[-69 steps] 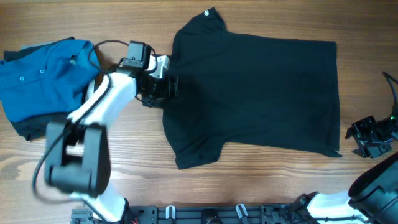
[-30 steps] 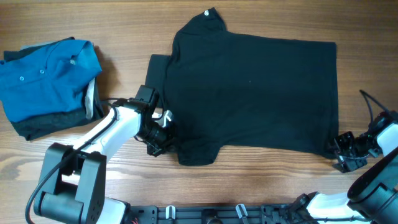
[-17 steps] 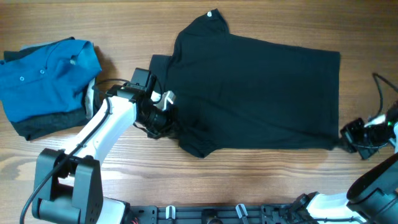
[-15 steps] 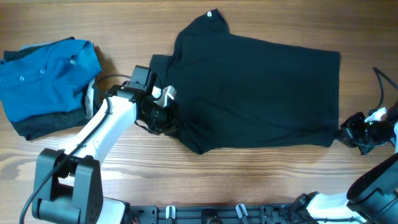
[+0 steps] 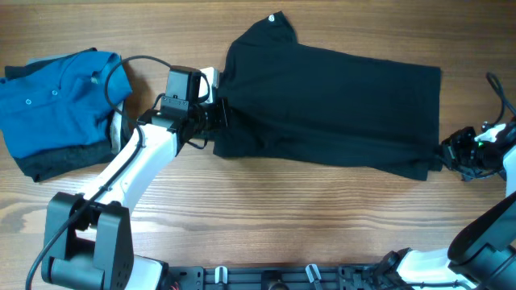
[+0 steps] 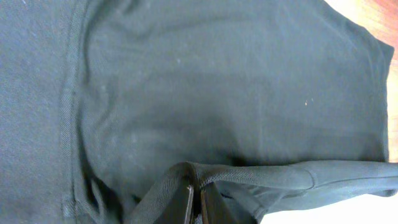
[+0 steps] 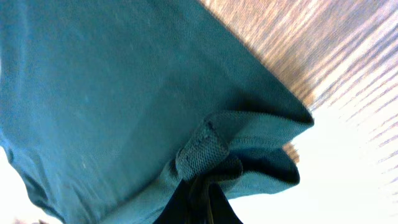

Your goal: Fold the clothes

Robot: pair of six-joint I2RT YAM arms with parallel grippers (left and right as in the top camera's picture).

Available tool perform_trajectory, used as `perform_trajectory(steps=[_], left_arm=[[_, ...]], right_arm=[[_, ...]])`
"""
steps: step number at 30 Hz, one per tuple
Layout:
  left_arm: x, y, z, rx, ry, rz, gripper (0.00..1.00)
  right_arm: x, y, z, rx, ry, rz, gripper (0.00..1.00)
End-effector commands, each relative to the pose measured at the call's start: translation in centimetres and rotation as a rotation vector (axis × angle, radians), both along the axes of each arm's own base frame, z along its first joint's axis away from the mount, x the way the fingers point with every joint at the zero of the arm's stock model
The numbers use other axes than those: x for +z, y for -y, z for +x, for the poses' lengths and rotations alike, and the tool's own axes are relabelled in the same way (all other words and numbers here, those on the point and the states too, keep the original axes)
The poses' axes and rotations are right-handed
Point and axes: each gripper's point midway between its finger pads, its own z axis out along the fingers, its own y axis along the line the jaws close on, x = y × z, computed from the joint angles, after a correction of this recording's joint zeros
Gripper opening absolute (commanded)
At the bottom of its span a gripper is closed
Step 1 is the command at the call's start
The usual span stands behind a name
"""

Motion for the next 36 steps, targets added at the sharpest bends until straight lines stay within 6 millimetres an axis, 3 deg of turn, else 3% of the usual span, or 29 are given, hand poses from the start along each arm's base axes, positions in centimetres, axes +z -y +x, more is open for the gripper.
perform_trajectory(steps=[1,7,8,9,10,11,13,16,19,23,25,29,30,31,32,36], left_arm=[[1.2,-1.0,1.5,0.032,0.079,0.047,0.04],[1.0,-1.4,1.7,0.049,0.082,0.068,0.08],[0.9,-1.4,1.7,0.048,0.082,0.068,0.15],[1.0,-1.4,1.7,0.048,0.083,0.068,0.46],[0.9,-1.4,1.7,0.043,0.085,0.077,0.63],[0.6,-1.7,1.4,0.029,0.080,0.101,0.72],[-0.3,-2.3,0.5,0.022,0.032,0.131,0.77],[-2.3,-3.6,-2.5,-0.031,-0.094,0.202,0.78],[-3.7,-4.1,-4.8,-0.070,-0.177,0.237,0.78],[-5.4,-3.2,-5.4,-0.102,-0.225,0.190,0.61],[-6.6,-2.5,-5.5,-0.121,-0.257,0.159,0.52],[-8.7,-1.3,-6.0,-0.156,-0.321,0.095,0.48],[-8.9,-1.3,-6.0,-0.156,-0.321,0.096,0.37],[-8.9,-1.4,-5.9,-0.153,-0.320,0.101,0.16],[-9.1,-2.1,-5.7,-0.134,-0.316,0.137,0.04],[-8.4,-4.9,-5.1,-0.055,-0.334,0.194,0.04]], right_arm=[[0.4,1.2,0.8,-0.050,0.010,-0.041,0.05],[0.7,1.9,1.7,-0.048,0.056,-0.072,0.10],[0.8,2.1,2.0,-0.049,0.066,-0.079,0.15],[1.0,2.1,2.3,-0.044,0.082,-0.079,0.31],[1.1,2.0,2.6,-0.023,0.104,-0.083,0.47],[1.4,1.8,2.9,0.038,0.140,-0.093,0.50],[1.3,1.4,2.7,0.104,0.148,-0.104,0.50],[0.9,0.4,1.3,0.103,0.086,-0.059,0.53],[0.4,-1.5,-1.0,0.132,-0.004,0.017,0.56],[-0.5,-1.5,-4.6,0.154,-0.185,-0.010,0.62],[-0.6,-1.6,-4.7,0.168,-0.185,-0.013,0.62],[-0.5,-1.5,-4.4,0.169,-0.171,-0.018,0.63],[-0.4,-1.7,-4.3,0.170,-0.159,-0.004,0.63],[-0.4,-1.8,-4.3,0.171,-0.160,-0.001,0.63],[-0.5,-1.6,-4.5,0.171,-0.174,-0.011,0.63],[-2.6,-2.2,-6.3,0.121,-0.245,0.003,0.65]])
